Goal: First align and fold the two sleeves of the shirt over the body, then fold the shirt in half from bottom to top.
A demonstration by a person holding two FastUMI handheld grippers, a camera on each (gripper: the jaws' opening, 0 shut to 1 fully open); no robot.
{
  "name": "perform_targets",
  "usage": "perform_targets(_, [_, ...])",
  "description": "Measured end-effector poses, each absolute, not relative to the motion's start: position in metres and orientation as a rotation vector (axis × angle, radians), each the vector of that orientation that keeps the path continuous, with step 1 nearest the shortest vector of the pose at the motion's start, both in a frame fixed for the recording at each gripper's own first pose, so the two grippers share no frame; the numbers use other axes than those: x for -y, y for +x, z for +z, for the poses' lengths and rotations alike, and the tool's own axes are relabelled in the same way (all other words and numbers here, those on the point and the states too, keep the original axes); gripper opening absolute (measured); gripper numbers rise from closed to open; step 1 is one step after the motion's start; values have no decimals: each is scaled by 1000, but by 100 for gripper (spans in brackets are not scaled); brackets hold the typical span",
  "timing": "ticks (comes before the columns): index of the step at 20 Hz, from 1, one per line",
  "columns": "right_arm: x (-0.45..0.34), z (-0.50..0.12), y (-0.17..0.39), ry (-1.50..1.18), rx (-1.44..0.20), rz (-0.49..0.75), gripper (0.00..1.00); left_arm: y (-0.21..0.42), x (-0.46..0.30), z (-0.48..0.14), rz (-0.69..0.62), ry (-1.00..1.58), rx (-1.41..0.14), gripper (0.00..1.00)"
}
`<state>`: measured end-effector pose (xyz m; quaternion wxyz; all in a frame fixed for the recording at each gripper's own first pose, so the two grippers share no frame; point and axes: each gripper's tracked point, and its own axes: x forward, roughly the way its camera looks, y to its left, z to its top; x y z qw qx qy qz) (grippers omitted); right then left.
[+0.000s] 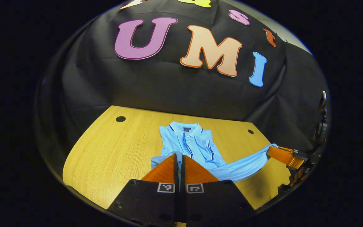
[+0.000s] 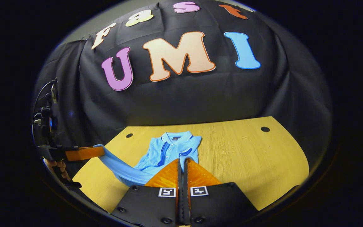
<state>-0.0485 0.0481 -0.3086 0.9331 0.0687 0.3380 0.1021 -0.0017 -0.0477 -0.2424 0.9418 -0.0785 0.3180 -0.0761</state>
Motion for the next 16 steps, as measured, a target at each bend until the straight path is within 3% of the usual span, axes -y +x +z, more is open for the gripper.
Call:
perform_targets(8, [-64, -321, 47, 107, -648, 255, 3, 88, 31, -248, -93, -143, -623, 0])
perform_targets(16, [-66, -385, 124, 87, -663, 239, 3, 168, 18, -295, -49, -135, -651, 0])
